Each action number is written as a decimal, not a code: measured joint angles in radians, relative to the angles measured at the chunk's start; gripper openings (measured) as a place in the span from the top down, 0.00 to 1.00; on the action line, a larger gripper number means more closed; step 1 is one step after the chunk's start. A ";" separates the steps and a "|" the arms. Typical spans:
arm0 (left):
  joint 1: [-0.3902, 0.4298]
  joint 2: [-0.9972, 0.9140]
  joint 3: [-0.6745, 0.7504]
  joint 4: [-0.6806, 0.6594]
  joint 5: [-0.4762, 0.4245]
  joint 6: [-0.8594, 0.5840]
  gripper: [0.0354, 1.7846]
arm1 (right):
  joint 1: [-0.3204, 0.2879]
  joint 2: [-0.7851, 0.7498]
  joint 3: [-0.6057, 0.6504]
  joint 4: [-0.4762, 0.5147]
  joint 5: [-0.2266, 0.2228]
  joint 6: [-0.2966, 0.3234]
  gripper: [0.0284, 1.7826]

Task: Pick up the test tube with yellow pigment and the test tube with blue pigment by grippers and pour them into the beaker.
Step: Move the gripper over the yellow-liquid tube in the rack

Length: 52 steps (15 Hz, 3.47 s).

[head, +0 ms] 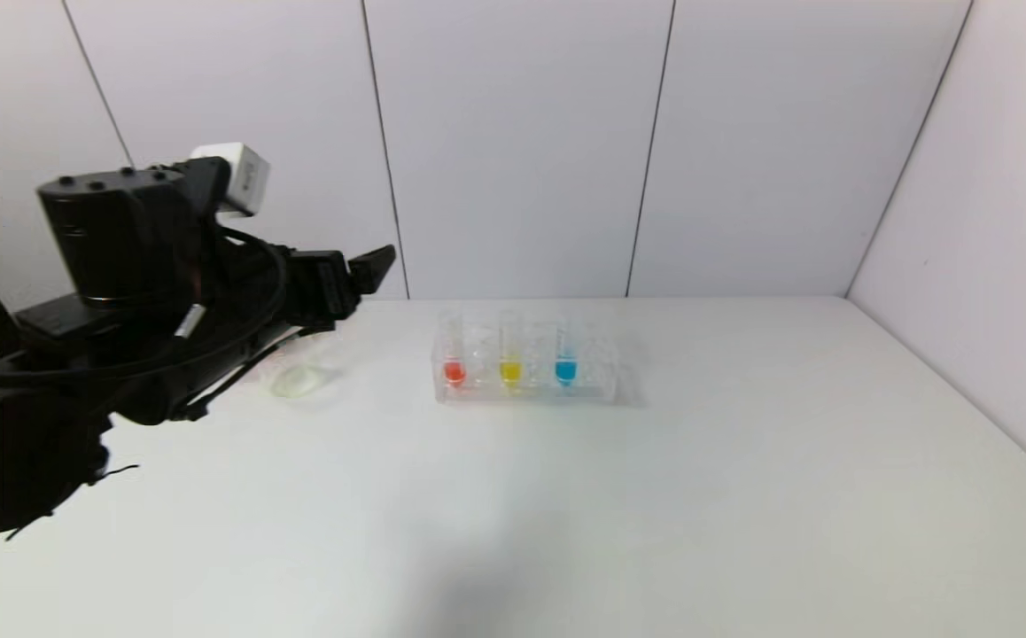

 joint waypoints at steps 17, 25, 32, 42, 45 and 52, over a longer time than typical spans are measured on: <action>-0.209 0.457 -0.116 -0.294 0.067 0.005 0.01 | 0.000 0.000 0.000 0.000 0.000 0.000 0.04; -0.209 0.570 -0.186 -0.306 0.079 0.007 0.01 | 0.000 0.000 0.000 0.000 0.000 0.000 0.04; -0.201 0.626 -0.247 -0.301 0.101 0.007 0.01 | 0.000 0.000 0.000 0.000 0.000 0.000 0.04; -0.182 0.654 -0.306 -0.287 0.103 0.009 0.01 | 0.000 0.000 0.000 0.000 0.000 0.000 0.04; -0.168 0.665 -0.334 -0.270 0.102 0.009 0.02 | 0.000 0.000 0.000 0.000 0.000 0.000 0.04; -0.136 0.702 -0.384 -0.251 0.103 0.009 0.04 | 0.000 0.000 0.000 0.000 0.000 0.000 0.04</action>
